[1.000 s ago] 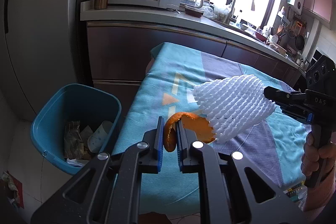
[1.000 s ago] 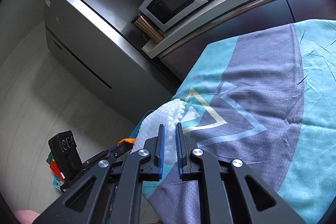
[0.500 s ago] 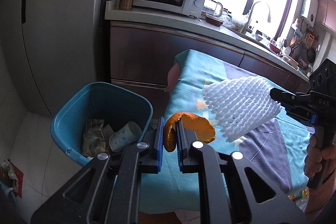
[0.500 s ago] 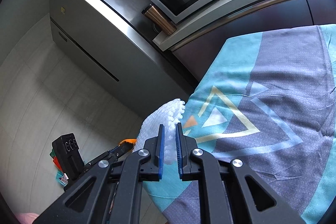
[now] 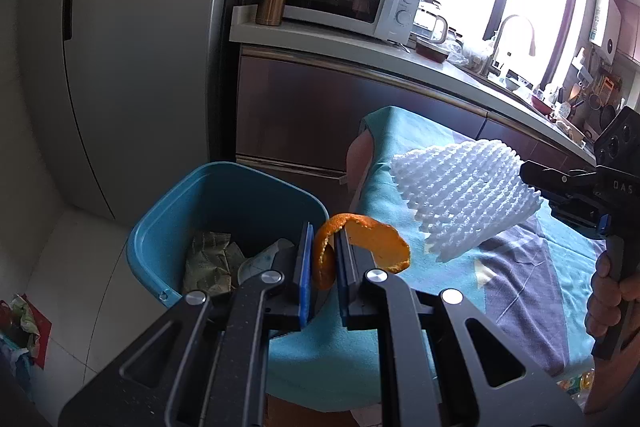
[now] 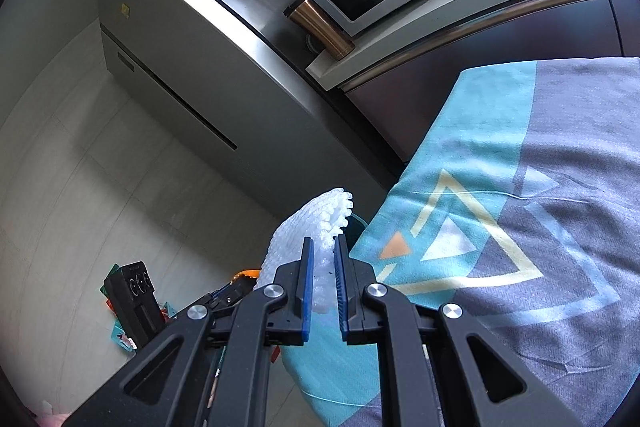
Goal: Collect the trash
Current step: 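Lift and carry the orange peel and foam sleeve to the teal bin with both tools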
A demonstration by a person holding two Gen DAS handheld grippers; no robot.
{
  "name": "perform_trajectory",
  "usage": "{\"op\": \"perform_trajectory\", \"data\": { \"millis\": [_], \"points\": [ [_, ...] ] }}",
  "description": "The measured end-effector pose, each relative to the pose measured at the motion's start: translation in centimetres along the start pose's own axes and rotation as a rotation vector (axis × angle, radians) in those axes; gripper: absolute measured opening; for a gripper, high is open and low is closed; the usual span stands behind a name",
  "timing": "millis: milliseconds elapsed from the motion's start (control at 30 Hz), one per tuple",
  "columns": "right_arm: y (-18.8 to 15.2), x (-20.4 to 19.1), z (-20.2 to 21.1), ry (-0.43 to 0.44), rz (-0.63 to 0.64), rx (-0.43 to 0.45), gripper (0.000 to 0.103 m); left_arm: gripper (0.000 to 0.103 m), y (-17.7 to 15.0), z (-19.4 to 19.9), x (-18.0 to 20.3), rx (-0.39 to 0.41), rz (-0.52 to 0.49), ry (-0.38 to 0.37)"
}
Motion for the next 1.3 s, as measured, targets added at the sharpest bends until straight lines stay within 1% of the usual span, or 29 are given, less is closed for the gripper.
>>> {"op": "perform_trajectory", "data": {
  "millis": [300, 467, 1300],
  "points": [
    [0.6, -1.3, -2.3, 0.014, 0.022, -0.025, 0.009, 0.011, 1.3, -0.1, -2.6, 0.027, 0.026, 0.057],
    [0.8, -1.6, -3.5, 0.017, 0.025, -0.041, 0.009, 0.011, 1.6, -0.6, -3.9, 0.026, 0.038, 0.083],
    [0.7, -2.7, -8.1, 0.004, 0.034, -0.125, 0.009, 0.011, 0.8, -3.5, -7.5, -0.015, 0.082, 0.145]
  ]
}}
Point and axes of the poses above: each gripper's, at about its wrist camera, not at the fingertips, and z roughly against the way its jaws point, x to its right, y to its top, the point moved 8 cm from there along -z, roughly the way its jaws point, and after that the axes turned 10 degrees about z, right-handed, at the moved point
